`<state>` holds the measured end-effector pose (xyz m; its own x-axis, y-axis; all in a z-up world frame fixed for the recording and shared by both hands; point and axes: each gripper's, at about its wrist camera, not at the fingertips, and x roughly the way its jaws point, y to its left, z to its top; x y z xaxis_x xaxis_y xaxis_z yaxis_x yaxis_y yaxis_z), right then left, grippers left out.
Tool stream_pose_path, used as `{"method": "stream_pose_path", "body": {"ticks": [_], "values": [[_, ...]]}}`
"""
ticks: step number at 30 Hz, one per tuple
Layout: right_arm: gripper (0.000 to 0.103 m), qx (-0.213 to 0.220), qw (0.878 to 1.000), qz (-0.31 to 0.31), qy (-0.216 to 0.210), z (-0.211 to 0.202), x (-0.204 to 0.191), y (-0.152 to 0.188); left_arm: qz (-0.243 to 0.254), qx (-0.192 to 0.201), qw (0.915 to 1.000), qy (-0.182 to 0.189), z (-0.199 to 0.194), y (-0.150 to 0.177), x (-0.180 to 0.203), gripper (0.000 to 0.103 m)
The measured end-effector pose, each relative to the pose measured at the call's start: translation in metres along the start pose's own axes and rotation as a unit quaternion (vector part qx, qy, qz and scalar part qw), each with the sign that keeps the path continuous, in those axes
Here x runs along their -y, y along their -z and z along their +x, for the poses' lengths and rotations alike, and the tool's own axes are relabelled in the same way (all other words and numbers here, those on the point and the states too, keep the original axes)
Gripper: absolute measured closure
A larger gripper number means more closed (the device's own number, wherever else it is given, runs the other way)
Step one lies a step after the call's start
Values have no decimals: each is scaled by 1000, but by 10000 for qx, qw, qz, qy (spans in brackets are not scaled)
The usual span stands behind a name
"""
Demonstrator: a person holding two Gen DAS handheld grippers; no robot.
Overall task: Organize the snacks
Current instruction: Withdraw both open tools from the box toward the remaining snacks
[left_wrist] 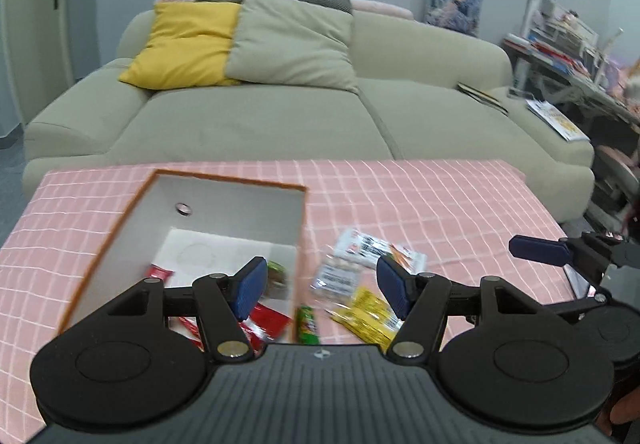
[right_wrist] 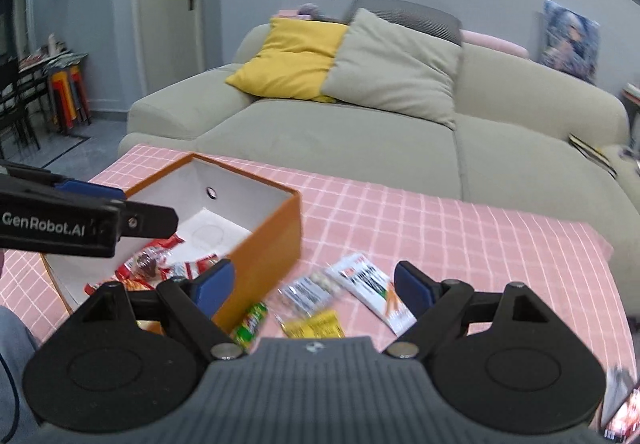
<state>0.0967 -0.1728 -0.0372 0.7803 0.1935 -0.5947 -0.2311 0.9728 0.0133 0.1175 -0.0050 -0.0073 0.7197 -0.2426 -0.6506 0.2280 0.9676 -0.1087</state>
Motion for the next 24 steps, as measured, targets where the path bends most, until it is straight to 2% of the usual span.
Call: {"method": "stream_pose_path", "body": {"ticks": [4,9,14,16,19,24], "values": [[19,-88,9996,206,189,-5,18,24,154,-201,9996,114,15,10,18,29],[19,-426,9974,402,413,3,37,52,416,-503,9975,261,34,22,32,29],[21,-718,9957,378,457,16,46,70,469,-864,9950,167,53,34,43,29],[24,-815,9950,279,497,24,47,74,408,-997,9942,52,62,37,45,29],[24,-933,9950,181,319,38,50,79,442,-1181,9920,-119,73,41,46,31],[23,-1093,9939,34,-158,72,47,82,531,-1275,9899,-307,80,42,43,31]]}}
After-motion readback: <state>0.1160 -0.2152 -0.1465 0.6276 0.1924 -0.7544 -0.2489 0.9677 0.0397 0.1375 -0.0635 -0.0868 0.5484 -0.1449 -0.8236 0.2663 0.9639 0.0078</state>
